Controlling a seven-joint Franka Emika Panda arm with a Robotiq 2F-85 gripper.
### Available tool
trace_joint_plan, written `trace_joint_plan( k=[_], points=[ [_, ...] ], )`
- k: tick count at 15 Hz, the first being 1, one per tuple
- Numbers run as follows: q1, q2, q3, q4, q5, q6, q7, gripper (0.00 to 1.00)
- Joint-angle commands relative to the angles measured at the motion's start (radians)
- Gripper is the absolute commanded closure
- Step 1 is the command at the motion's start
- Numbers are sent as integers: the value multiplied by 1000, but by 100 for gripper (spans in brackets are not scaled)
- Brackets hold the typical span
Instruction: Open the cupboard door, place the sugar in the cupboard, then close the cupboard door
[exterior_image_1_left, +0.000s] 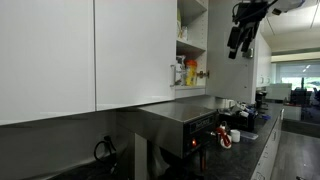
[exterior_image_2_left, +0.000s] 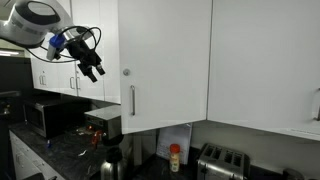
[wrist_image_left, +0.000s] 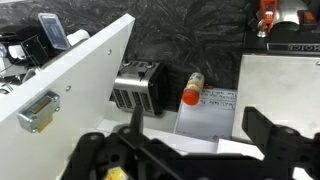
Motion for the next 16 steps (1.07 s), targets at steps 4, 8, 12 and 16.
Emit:
trace_joint_plan(
  k=[4, 8, 12, 16],
  points=[
    [-98, -87, -14, -25, -59, 17, 54, 0],
    [-155, -116, -23, -21, -88, 12, 82, 0],
    [-199, -132, -25, -15, -111, 6, 106, 0],
    [-224, -138, -17, -8, -119, -5, 126, 0]
  ],
)
